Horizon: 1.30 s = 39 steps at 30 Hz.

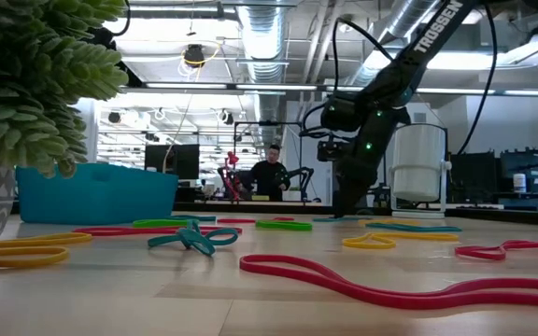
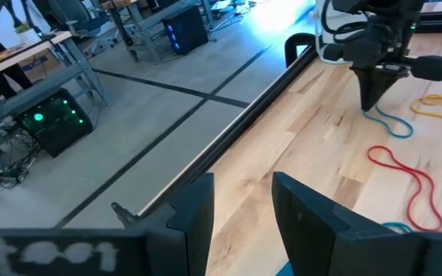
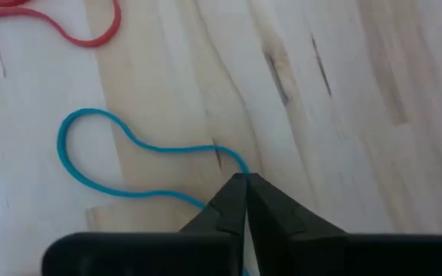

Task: Pick and place items into bin
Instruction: Put the blue rubber band into the blue bin

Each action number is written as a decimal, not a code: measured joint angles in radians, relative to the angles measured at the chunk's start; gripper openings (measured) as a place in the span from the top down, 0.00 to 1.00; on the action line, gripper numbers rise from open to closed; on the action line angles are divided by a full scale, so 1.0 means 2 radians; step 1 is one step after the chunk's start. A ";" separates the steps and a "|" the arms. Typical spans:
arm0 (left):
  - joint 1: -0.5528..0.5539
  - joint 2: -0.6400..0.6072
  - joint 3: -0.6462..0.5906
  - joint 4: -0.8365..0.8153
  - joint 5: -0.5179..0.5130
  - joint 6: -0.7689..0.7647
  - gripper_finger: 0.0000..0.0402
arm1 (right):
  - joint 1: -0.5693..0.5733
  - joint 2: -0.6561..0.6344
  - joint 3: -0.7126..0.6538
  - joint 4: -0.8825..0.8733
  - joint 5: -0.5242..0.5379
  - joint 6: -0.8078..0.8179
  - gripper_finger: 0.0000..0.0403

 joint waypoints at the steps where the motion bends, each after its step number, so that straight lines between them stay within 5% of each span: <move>1: 0.000 0.000 0.000 0.000 0.000 0.000 0.69 | 0.002 0.000 0.000 0.003 0.000 0.004 0.98; 13: 0.000 0.000 0.000 0.001 0.001 0.000 0.69 | 0.032 -0.019 0.072 0.006 -0.014 0.043 1.00; 21: 0.000 0.011 0.000 0.025 0.046 0.010 0.69 | 0.088 -0.041 0.163 0.044 -0.003 0.035 1.00; 31: 0.000 0.092 0.000 0.100 0.101 0.053 0.63 | 0.170 -0.007 0.224 0.199 0.136 0.009 1.00; 39: 0.000 0.146 0.000 0.185 0.117 0.098 0.53 | 0.189 0.024 0.219 0.231 0.149 0.024 1.00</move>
